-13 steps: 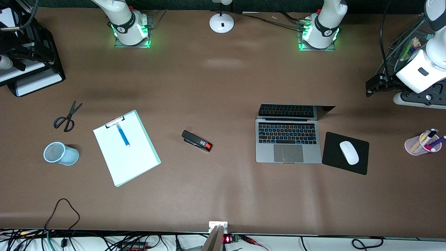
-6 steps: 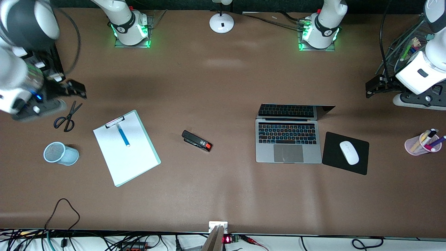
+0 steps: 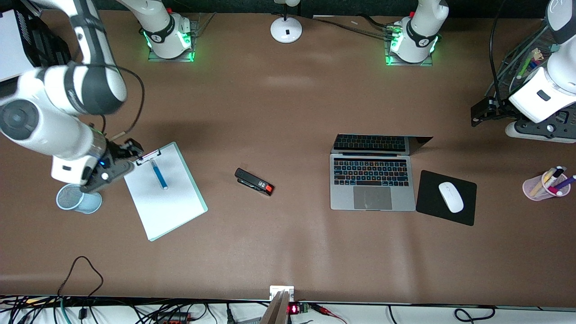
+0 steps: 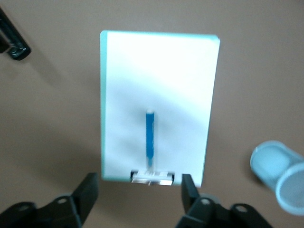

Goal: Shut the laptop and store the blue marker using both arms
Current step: 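Lower the right gripper over the blue marker on the clipboard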

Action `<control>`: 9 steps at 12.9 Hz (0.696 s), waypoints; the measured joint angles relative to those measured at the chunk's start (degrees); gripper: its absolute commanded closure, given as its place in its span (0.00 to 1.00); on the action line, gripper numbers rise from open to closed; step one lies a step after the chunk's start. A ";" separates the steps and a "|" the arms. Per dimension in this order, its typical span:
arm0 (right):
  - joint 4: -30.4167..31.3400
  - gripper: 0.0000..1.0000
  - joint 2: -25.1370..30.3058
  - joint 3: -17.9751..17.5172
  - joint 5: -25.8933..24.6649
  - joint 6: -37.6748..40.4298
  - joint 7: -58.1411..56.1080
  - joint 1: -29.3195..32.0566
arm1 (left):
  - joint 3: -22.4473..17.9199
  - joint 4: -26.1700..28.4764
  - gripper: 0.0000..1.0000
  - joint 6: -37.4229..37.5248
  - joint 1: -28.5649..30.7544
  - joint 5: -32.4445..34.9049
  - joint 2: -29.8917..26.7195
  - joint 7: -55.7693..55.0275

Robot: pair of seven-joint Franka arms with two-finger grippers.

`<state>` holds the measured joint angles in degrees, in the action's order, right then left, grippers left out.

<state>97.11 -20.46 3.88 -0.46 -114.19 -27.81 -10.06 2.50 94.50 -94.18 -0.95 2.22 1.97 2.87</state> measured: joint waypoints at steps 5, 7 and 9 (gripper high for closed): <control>7.39 0.34 -5.84 -0.03 0.01 -16.55 -2.07 -0.77 | -0.16 -0.93 0.00 1.93 0.42 0.00 0.40 0.03; 8.97 0.37 -7.81 -0.01 0.01 -20.50 -3.91 -0.74 | -0.16 -0.95 0.00 2.84 0.42 0.00 1.03 0.03; 9.10 0.42 -9.54 -0.02 0.01 -22.06 -4.47 -0.74 | -0.24 -0.98 0.04 3.10 0.46 0.01 1.75 0.10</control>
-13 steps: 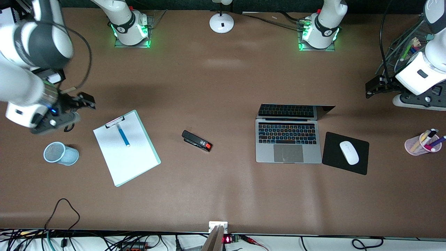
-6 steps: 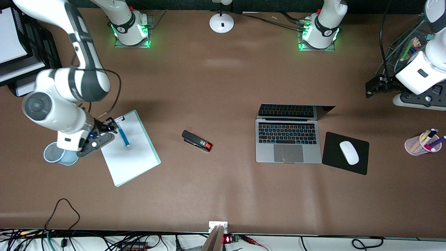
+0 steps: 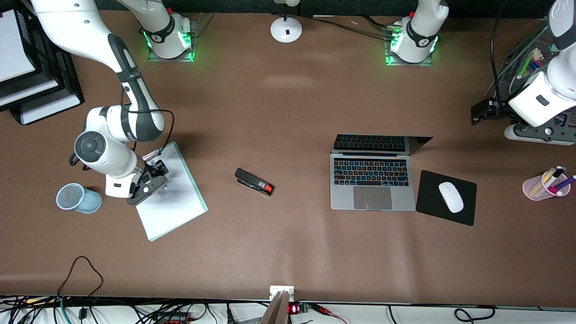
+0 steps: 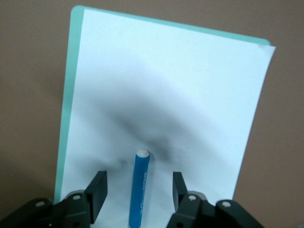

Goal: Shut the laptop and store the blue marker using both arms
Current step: 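Lower the right gripper over the blue marker on the clipboard, then grasp the blue marker with the right gripper while the left gripper reaches the laptop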

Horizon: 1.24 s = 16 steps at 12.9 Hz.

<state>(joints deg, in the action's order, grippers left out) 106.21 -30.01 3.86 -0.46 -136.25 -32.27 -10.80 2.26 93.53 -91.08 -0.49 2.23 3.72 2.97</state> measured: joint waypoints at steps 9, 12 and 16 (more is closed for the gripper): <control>0.05 0.62 -4.36 0.00 0.04 -4.19 -1.75 0.01 | 0.74 -0.08 1.00 10.01 0.40 -0.24 3.02 -0.87; 0.05 0.64 -4.86 0.03 0.30 -4.24 -1.75 0.06 | 2.76 0.36 1.00 12.41 0.01 -5.19 3.69 -7.79; 0.05 1.00 -5.52 0.04 0.61 -4.37 -1.76 0.07 | 7.15 2.40 1.00 12.36 -0.06 -6.48 3.02 -13.35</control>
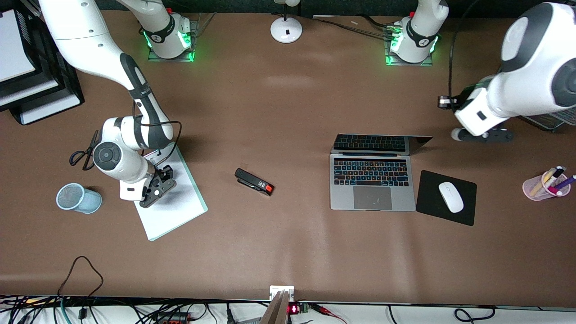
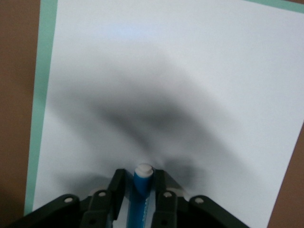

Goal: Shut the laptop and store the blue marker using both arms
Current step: 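Grasp the blue marker with the right gripper while the left gripper reaches the laptop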

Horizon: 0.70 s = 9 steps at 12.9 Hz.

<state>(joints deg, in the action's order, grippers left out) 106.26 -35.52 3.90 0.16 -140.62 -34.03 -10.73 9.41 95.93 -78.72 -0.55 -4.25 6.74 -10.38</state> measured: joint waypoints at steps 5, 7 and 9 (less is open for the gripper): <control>-1.49 1.00 1.66 0.05 2.01 1.14 0.00 0.25 | 3.07 14.13 1.00 -12.10 0.05 -5.24 -4.70 -4.06; -5.21 1.00 5.19 0.16 3.48 9.20 -0.66 1.16 | 5.75 17.97 1.00 -16.04 0.03 -5.34 -6.14 -6.19; -9.05 1.00 8.83 0.23 6.64 16.54 -5.13 2.87 | 7.59 20.54 1.00 -19.37 0.01 -5.34 -6.74 -7.27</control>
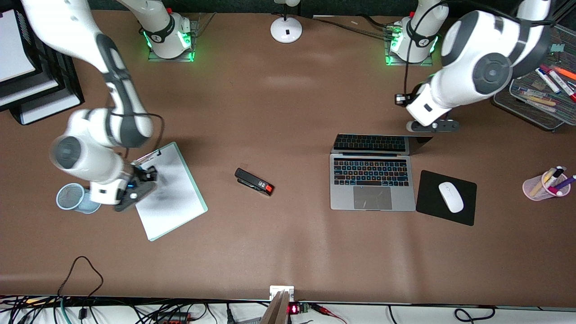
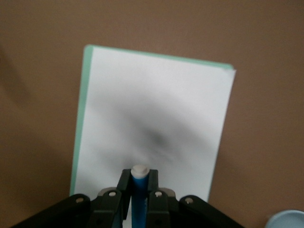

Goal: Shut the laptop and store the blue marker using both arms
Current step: 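Carry the marker to the cup while the left gripper hooks the laptop lid, then drop the marker into the cup while the left gripper pushes the lid down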

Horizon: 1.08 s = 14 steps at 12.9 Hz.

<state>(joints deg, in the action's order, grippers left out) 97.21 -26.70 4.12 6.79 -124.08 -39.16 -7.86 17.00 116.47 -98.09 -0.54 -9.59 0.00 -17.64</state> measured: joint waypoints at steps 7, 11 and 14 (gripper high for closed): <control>-6.08 1.00 6.05 0.52 18.67 10.42 -32.64 11.12 | 2.37 7.63 1.00 -18.80 0.12 1.97 0.61 -0.40; -7.86 1.00 5.66 0.66 29.55 14.33 -53.62 18.70 | 2.38 7.73 1.00 -26.62 0.31 6.06 4.12 -0.37; -7.93 1.00 2.55 0.73 38.64 17.80 -68.31 24.36 | 2.38 6.45 1.00 -31.02 0.41 9.32 7.11 -0.37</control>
<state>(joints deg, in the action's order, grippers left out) 89.27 -24.15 4.86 45.43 -106.28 -107.47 16.50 19.38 122.92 -129.11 -0.13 -0.27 7.11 -18.01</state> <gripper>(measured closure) 0.824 0.991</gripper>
